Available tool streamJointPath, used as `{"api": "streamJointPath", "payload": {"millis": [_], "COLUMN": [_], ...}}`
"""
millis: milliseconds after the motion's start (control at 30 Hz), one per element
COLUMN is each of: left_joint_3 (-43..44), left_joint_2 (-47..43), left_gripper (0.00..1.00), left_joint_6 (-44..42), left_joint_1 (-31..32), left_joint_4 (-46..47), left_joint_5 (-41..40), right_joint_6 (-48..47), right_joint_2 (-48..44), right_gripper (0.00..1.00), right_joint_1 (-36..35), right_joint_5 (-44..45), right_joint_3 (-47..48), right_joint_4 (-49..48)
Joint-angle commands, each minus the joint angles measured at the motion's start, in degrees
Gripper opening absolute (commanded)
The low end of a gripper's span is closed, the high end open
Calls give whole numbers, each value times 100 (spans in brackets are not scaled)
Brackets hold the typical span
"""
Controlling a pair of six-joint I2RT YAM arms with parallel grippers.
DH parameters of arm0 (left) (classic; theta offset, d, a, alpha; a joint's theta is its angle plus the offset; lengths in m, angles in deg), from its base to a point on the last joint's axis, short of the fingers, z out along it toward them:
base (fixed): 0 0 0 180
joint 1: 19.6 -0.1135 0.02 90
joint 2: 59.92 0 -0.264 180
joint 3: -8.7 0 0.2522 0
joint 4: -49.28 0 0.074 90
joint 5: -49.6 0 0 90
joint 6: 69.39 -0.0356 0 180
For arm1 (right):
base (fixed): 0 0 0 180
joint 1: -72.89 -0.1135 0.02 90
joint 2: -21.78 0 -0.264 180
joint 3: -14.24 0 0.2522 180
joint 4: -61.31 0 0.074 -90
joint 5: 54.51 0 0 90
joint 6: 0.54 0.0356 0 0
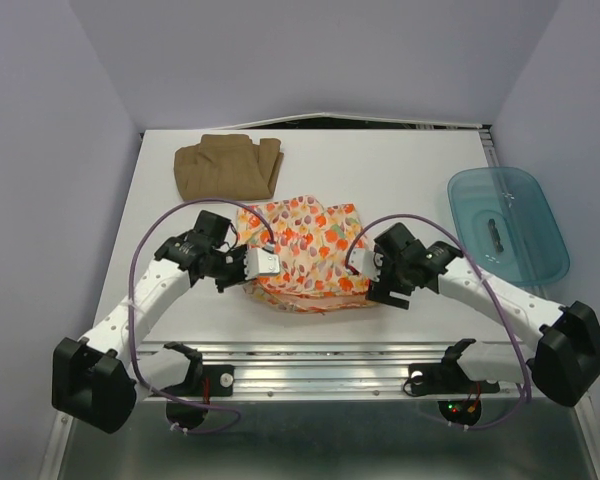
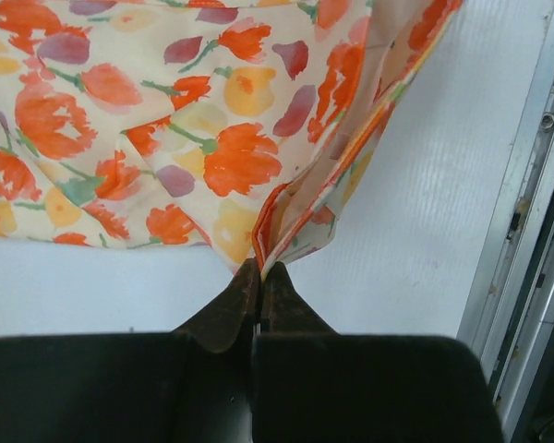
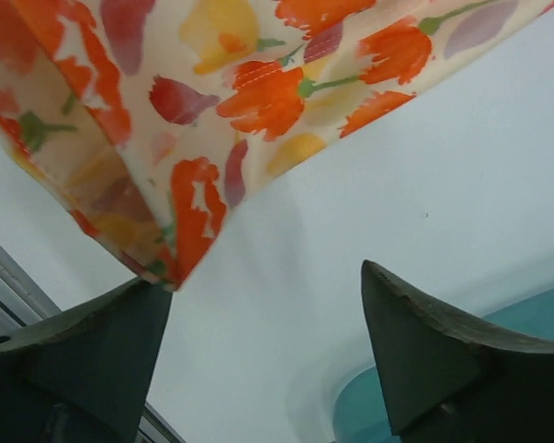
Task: Fold and stack the skirts
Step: Flatten the skirt out
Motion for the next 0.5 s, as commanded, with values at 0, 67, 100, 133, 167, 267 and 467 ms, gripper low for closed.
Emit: {"api": "streamJointPath", "payload": {"millis": [0, 67, 100, 133, 167, 267, 467], "left_joint_3": [131, 236, 263, 298, 324, 395, 570], "left_joint_2": [209, 306, 420, 482, 543, 781, 1255], "left_gripper": [0, 0, 0, 0, 0, 0, 0], "left_joint_6": [-17, 71, 141, 159, 185, 194, 203], "left_joint_1": [-134, -151, -160, -169, -204, -256, -467], "left_joint_4": [-163, -93, -75, -84, -84, -93, -146], "left_joint_5": [70, 141, 167, 211, 237, 334, 501], "right_joint_6": [83, 3, -41, -163, -251, -506, -1472], "right_joint_2": [24, 16, 16, 7, -11, -203, -1232], "right_gripper": [90, 91, 91, 91, 90, 88, 89], "right_joint_1": [-19, -19, -19, -19, -19, -19, -19], "right_joint_5": [79, 27, -17, -96, -401, -904, -1512], "right_joint_3": [465, 570, 579, 588, 614, 528, -333], "right_joint_4": [5, 84, 128, 258, 364, 567, 32]}}
